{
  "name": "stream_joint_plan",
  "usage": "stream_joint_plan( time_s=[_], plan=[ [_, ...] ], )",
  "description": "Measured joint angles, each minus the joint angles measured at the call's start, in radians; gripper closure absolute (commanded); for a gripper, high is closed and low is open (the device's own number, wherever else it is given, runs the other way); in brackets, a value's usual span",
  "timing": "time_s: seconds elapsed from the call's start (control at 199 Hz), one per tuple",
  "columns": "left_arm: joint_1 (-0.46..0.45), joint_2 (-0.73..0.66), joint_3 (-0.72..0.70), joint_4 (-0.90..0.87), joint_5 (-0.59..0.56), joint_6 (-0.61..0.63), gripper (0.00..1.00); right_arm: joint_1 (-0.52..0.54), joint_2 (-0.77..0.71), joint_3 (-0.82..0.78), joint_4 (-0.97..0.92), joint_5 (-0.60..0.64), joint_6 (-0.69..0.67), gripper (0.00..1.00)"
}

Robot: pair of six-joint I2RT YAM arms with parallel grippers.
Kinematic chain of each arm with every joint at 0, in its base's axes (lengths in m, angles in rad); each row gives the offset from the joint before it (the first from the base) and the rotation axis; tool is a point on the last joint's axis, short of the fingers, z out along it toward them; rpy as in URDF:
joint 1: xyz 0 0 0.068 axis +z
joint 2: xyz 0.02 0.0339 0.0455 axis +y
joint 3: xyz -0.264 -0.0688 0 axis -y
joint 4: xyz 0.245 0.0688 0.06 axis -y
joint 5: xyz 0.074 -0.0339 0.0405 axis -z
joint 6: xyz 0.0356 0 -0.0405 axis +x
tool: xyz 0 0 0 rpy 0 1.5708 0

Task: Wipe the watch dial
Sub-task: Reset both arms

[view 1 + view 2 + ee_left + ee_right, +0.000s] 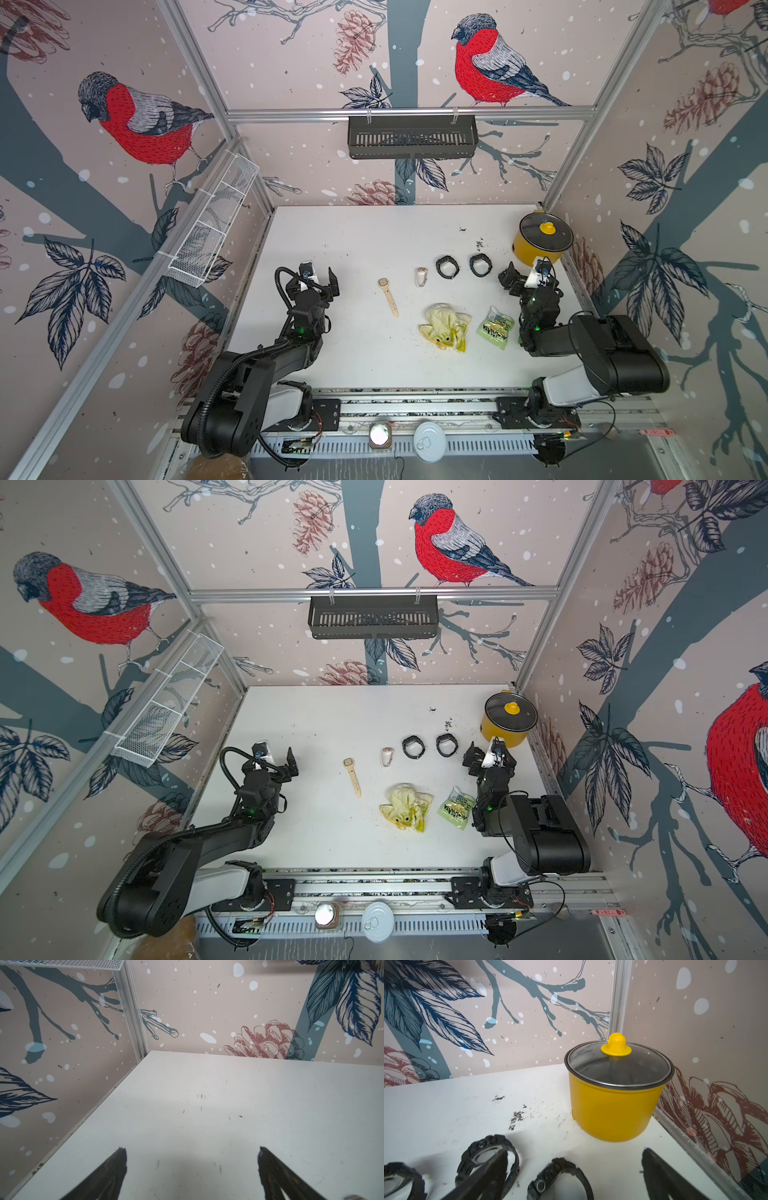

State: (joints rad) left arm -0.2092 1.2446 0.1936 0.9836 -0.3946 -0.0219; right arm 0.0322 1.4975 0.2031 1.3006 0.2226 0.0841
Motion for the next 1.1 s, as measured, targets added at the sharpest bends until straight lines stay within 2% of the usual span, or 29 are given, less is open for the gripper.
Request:
stream_joint_plan(
  time_s=[0.105, 0.346, 0.506, 0.662, 1.103],
  plan=[
    [0.019, 0.029, -0.036, 0.061, 0.023, 0.025, 0.03, 0.002, 0.001, 0.013, -0.047, 0.024, 0.003, 0.0],
    [0.118, 0.26, -0.039, 0.233, 0.145, 0.045, 0.03, 0.005, 0.001, 0.016, -0.09, 0.04, 0.018, 0.0],
    [0.157, 0.243, 0.055, 0.188, 0.238, 0.032, 0.01, 0.005, 0.001, 0.016, -0.095, 0.043, 0.018, 0.0],
    [0.164, 0.25, 0.084, 0.122, 0.257, 0.019, 0.01, 0.005, 0.001, 0.016, -0.095, 0.043, 0.018, 0.0],
    [0.167, 0.248, 0.094, 0.082, 0.262, -0.005, 0.01, 0.01, 0.002, 0.018, -0.095, 0.048, 0.018, 0.0]
  ],
)
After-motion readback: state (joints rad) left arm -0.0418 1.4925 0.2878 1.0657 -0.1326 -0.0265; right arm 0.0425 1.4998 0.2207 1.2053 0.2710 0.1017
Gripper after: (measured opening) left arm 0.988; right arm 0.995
